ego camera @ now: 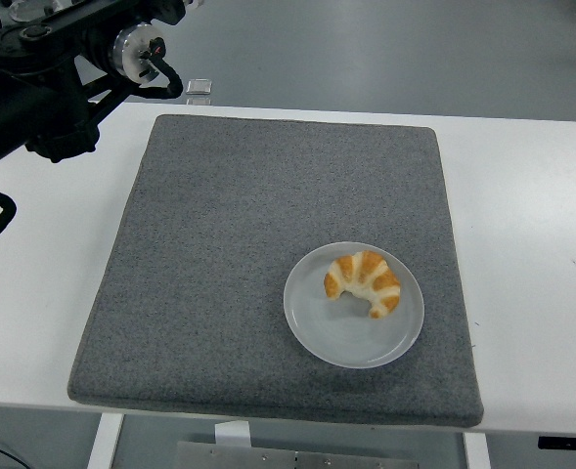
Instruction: Place the bread on the plate
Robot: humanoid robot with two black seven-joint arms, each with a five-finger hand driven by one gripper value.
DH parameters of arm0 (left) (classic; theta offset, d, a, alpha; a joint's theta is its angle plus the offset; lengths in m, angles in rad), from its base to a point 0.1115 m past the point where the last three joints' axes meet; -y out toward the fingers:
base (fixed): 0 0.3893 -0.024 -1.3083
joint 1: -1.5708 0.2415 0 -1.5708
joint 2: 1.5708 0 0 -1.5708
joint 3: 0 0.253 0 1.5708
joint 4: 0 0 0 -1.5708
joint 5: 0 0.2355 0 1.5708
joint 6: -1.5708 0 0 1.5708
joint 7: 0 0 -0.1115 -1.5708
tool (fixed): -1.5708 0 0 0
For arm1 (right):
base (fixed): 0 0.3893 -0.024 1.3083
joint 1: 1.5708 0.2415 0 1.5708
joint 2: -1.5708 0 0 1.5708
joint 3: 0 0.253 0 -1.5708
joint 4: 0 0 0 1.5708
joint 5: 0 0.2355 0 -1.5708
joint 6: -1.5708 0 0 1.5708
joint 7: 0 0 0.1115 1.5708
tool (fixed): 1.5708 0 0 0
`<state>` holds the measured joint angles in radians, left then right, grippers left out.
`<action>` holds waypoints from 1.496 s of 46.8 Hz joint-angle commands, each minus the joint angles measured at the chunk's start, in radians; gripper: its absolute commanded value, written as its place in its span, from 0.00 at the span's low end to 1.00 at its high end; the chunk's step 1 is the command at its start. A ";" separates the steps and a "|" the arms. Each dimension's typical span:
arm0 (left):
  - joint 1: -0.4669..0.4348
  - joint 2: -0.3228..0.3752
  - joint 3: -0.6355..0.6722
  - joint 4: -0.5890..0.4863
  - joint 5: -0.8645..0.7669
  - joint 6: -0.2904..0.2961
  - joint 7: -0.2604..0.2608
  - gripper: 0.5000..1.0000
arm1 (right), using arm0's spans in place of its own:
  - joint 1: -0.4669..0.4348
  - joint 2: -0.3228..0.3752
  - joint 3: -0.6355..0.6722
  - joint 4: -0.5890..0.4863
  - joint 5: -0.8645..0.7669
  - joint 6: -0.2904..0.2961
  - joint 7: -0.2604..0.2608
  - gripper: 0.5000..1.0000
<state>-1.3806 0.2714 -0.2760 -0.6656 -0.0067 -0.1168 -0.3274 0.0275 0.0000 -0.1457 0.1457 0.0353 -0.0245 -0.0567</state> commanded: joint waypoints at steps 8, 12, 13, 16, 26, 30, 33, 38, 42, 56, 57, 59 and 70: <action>0.072 -0.044 -0.083 0.122 -0.073 -0.029 0.001 0.96 | 0.000 0.000 0.000 0.000 0.000 0.000 0.000 0.86; 0.091 -0.083 -0.126 0.196 -0.081 -0.044 0.001 0.95 | 0.000 0.000 0.000 0.000 0.000 0.000 0.000 0.86; 0.094 -0.090 -0.137 0.211 -0.084 -0.050 0.001 0.95 | 0.000 0.000 0.000 0.000 0.000 0.000 0.000 0.86; 0.104 -0.107 -0.160 0.247 -0.093 -0.066 0.001 0.95 | 0.000 0.000 0.002 0.000 0.000 0.002 0.000 0.86; 0.130 -0.115 -0.177 0.258 -0.150 -0.072 0.030 0.95 | 0.000 0.000 0.002 0.000 0.000 0.002 0.000 0.86; 0.141 -0.113 -0.181 0.259 -0.194 -0.072 0.063 0.95 | 0.002 0.000 0.000 0.000 0.000 0.000 0.000 0.86; 0.156 -0.112 -0.181 0.259 -0.229 -0.073 0.071 0.95 | 0.002 0.000 0.000 0.000 0.000 0.000 0.000 0.86; 0.187 -0.107 -0.184 0.261 -0.254 -0.078 0.071 0.95 | 0.002 0.000 0.000 0.000 0.000 0.000 0.000 0.86; 0.228 -0.104 -0.215 0.271 -0.260 -0.112 0.070 0.94 | 0.002 0.000 -0.002 0.000 0.000 0.000 0.000 0.86; 0.298 -0.112 -0.256 0.374 -0.246 -0.193 0.056 0.95 | 0.006 0.000 -0.003 0.000 -0.002 -0.002 0.000 0.86; 0.299 -0.112 -0.255 0.374 -0.246 -0.193 0.056 0.95 | 0.006 0.000 -0.003 0.000 -0.002 -0.002 0.000 0.86; 0.299 -0.112 -0.255 0.374 -0.246 -0.193 0.056 0.95 | 0.006 0.000 -0.002 0.000 -0.002 -0.002 0.000 0.86; 0.318 -0.113 -0.255 0.370 -0.246 -0.196 0.056 0.96 | 0.020 0.000 -0.003 -0.002 -0.002 -0.002 0.000 0.86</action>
<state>-1.0663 0.1580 -0.5302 -0.2954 -0.2528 -0.3124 -0.2716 0.0402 0.0000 -0.1479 0.1443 0.0335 -0.0262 -0.0568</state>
